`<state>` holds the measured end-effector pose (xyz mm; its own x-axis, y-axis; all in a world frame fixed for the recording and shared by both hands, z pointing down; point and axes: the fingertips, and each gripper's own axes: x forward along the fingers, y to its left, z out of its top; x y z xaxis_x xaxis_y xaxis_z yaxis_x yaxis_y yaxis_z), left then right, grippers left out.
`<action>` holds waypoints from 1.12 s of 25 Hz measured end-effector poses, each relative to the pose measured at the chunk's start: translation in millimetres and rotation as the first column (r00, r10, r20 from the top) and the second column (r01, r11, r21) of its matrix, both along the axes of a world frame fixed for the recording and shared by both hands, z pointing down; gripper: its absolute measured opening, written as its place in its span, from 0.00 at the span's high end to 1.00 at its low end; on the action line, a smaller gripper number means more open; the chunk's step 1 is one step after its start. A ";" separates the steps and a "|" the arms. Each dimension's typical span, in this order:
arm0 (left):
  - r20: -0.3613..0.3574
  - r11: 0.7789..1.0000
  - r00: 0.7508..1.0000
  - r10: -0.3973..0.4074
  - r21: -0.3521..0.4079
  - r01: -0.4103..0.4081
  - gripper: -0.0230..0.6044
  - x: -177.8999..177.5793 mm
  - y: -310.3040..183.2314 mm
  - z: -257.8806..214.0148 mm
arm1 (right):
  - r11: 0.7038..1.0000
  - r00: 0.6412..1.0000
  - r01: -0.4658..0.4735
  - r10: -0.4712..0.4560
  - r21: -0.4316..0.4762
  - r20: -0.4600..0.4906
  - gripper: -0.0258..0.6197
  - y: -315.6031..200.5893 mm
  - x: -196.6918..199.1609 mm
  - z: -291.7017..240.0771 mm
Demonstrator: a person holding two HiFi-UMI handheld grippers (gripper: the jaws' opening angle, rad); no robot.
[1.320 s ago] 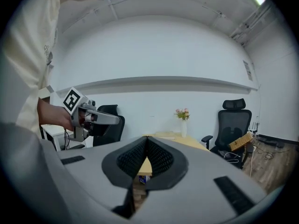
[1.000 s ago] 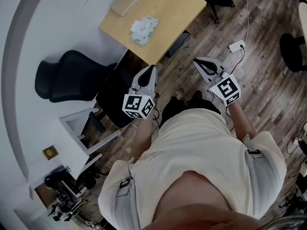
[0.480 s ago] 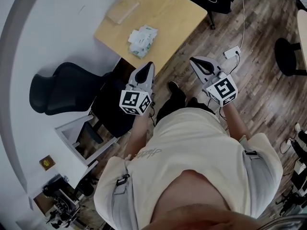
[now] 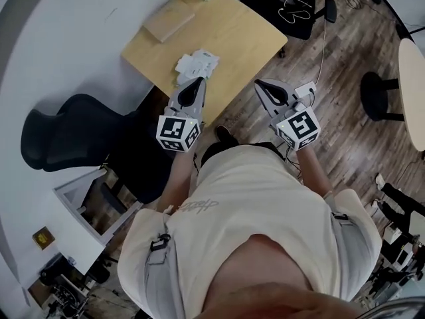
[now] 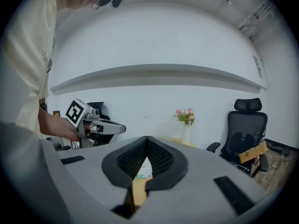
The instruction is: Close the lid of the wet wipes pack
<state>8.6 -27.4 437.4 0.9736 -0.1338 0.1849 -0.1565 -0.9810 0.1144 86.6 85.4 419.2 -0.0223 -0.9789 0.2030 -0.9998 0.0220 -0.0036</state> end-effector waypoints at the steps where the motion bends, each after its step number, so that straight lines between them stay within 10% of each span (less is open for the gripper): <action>1: 0.006 1.000 1.000 -0.010 0.000 0.010 0.94 -1.2 -7.6 2.6 | 1.000 1.000 0.003 -0.003 -0.003 -0.004 0.96 -6.5 0.4 -1.1; 15: 0.077 0.983 0.982 -0.172 -0.051 0.176 0.94 -11.4 -79.5 22.9 | 0.990 0.990 0.137 -0.135 -0.046 0.032 0.96 -101.8 26.8 13.8; 28: 0.114 0.874 0.871 -0.479 -0.030 0.485 0.94 10.7 -137.4 12.0 | 0.868 0.866 0.497 -0.496 0.001 0.061 0.96 -228.6 67.4 28.1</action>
<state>19.4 -164.7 449.5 0.7669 -0.5680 0.2988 -0.6215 -0.7733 0.1253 154.0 -143.1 447.3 -0.5169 -0.8323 0.2002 -0.8546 0.5152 -0.0648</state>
